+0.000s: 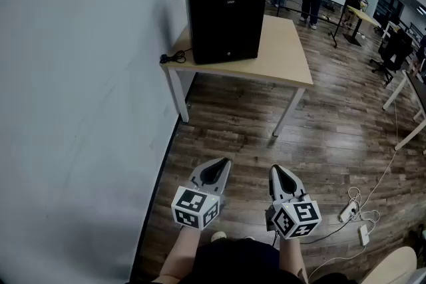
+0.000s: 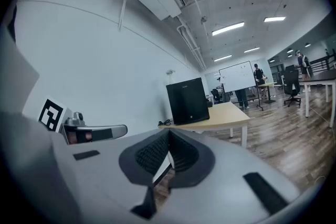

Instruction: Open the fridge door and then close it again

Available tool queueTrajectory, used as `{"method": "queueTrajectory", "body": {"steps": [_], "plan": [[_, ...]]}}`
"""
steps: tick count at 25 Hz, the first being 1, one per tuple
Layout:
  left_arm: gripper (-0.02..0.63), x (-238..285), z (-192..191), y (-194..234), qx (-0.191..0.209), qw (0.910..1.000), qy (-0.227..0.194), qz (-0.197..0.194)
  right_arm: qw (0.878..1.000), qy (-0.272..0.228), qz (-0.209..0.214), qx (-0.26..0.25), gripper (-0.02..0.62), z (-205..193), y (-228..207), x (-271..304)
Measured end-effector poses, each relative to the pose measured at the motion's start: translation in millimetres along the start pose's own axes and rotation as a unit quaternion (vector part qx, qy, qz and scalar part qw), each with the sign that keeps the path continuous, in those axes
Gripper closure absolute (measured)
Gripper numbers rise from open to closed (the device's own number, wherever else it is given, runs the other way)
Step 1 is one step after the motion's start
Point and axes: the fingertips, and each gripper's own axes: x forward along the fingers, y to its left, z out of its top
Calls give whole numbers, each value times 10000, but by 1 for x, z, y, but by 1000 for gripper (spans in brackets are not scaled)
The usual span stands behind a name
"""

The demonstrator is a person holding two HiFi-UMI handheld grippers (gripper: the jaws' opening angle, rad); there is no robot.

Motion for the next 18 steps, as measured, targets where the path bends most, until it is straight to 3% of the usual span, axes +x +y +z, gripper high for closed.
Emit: {"method": "queueTrajectory", "body": {"steps": [10, 18], "plan": [[594, -12, -7, 25, -50, 10000, 55, 41, 9998, -73, -113, -125, 604, -4, 18, 15], [594, 12, 1, 58, -58, 9998, 15, 198, 9996, -58, 5, -272, 604, 5, 13, 62]]}}
